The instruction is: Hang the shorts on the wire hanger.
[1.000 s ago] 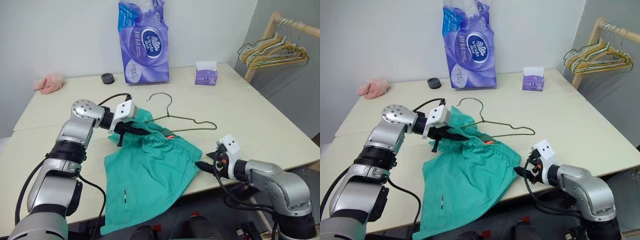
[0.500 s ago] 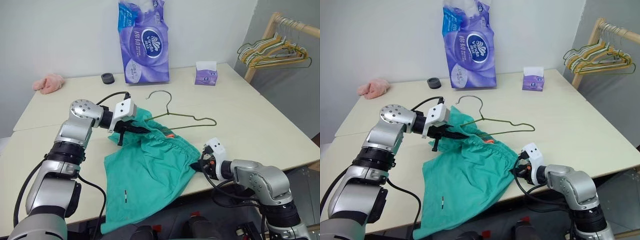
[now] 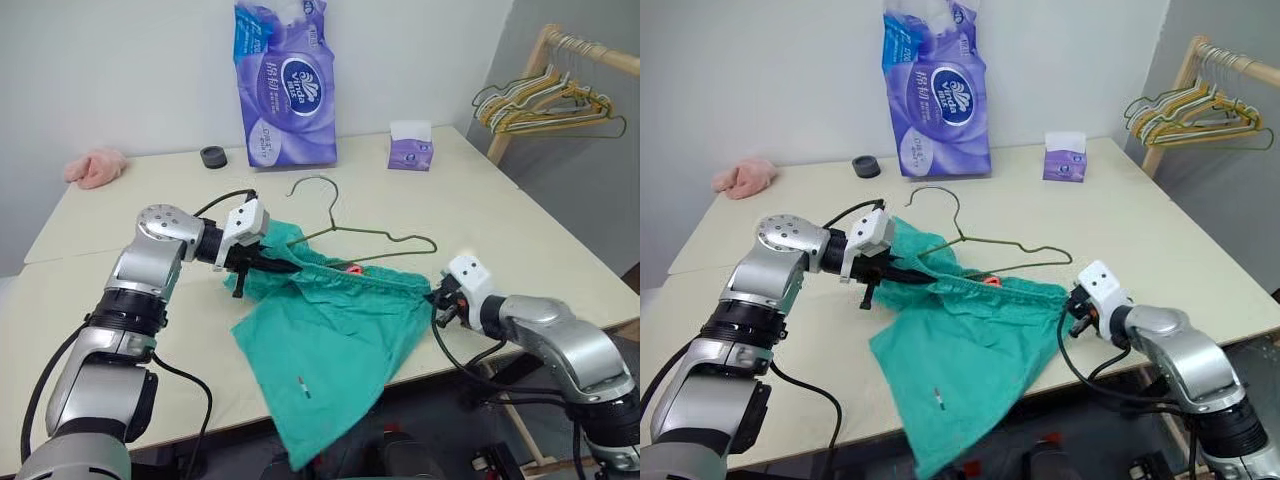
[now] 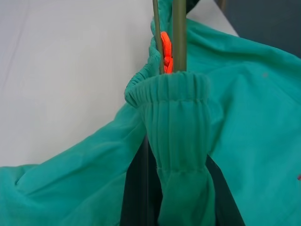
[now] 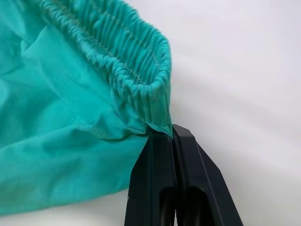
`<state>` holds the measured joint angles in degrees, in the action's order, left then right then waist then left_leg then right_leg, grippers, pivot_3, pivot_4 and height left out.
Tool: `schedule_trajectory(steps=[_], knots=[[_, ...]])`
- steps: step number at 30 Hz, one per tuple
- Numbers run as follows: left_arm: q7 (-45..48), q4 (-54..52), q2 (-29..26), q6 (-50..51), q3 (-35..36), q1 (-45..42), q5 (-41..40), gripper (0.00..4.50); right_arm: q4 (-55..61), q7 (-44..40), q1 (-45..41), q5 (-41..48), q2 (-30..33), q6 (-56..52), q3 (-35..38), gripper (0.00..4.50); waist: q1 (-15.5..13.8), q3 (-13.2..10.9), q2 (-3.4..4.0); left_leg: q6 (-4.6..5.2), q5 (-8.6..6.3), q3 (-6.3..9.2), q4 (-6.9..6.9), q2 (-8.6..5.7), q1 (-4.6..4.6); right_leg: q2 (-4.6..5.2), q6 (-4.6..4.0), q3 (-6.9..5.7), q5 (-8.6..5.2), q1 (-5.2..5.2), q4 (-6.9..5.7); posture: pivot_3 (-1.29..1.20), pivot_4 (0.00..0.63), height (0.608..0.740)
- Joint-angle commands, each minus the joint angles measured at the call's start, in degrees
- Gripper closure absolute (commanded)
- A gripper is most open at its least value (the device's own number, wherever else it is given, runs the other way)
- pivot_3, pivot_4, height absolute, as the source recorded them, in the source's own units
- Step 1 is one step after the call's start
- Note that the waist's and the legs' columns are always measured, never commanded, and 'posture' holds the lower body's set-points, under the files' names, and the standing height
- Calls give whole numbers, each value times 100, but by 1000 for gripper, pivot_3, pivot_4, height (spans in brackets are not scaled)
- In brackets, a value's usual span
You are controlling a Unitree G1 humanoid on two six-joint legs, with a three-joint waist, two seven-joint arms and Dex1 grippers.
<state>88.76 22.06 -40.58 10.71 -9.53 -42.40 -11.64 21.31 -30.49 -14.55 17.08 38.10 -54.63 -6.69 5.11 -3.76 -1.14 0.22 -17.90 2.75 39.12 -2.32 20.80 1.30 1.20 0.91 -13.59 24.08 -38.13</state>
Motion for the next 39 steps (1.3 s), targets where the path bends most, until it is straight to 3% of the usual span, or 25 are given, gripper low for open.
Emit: schedule_trajectory(steps=[1,4,18,21,25,30,39], knots=[[353,-490,-516,356,-79,104,-290,4500,-192,-97,-46,-37,213,71,325,4432,16,0,1,0,0,-2,-2,0,0,0,0,2,0,0,0,-143,30,740],[354,-369,-711,76,-287,172,-42,4500,-157,-161,-104,-2,247,44,348,4432,12,0,1,0,0,-2,-3,0,-1,0,0,4,0,0,1,-141,31,740],[-11,127,-330,-405,-178,-14,250,4500,434,-474,-34,219,320,87,452,4432,-22,0,0,1,0,-2,1,-1,-1,-1,0,1,0,-2,1,-145,34,740],[-130,153,-228,-351,-91,-54,159,4500,681,-485,52,463,236,-159,637,3851,-22,0,0,1,0,-1,1,-1,-1,-1,0,0,0,-2,1,-150,36,740],[-274,178,-94,-135,67,-121,3,4500,835,-414,119,599,23,-163,513,2487,-16,1,-1,1,0,0,1,0,-1,-1,1,0,0,-2,1,-152,36,740],[-334,147,-46,125,189,-172,-125,4500,206,-72,-222,269,-456,163,260,790,-3,1,-2,1,0,-2,2,0,-1,-1,1,2,0,-1,-1,-149,36,740],[-425,29,-57,279,281,-103,-199,4500,-933,-86,-771,205,-1117,235,-56,790,3,1,-1,0,0,-1,0,0,-1,0,-1,3,0,1,-1,-137,34,740]])
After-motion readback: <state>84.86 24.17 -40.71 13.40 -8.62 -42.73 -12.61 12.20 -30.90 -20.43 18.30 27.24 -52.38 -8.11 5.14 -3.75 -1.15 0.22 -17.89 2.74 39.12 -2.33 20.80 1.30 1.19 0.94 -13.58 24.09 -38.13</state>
